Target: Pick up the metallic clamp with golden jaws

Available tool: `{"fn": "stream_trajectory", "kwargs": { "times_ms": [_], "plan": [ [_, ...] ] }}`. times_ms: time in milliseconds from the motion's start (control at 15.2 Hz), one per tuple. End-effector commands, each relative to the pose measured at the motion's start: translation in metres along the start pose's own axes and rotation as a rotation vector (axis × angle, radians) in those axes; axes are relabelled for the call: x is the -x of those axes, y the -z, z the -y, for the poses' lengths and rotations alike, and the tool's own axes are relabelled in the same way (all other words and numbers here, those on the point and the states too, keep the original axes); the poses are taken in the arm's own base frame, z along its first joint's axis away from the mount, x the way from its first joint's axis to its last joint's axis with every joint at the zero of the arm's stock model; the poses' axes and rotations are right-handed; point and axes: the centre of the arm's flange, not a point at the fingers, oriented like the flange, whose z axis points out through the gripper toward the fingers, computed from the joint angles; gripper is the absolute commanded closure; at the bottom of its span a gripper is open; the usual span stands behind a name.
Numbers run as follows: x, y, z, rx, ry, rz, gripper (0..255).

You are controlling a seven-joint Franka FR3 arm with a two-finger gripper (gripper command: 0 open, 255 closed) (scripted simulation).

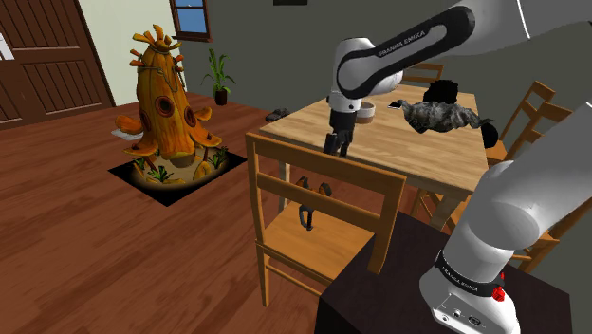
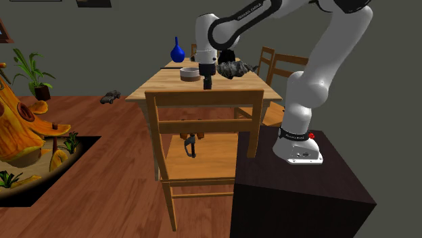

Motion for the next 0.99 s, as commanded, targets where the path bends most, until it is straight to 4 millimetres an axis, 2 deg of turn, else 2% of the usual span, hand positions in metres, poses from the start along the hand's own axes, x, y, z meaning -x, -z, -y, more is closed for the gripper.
{"fn": "stream_trajectory", "kwargs": {
  "times_ms": [0, 726, 924],
  "plan": [
    [-0.013, -0.024, -0.008, 0.005, 0.018, -0.002, 0],
    [-0.088, -0.143, -0.035, 0.027, 0.11, -0.003, 0],
    [-0.088, -0.159, -0.036, 0.027, 0.11, -0.003, 0]
  ]
}}
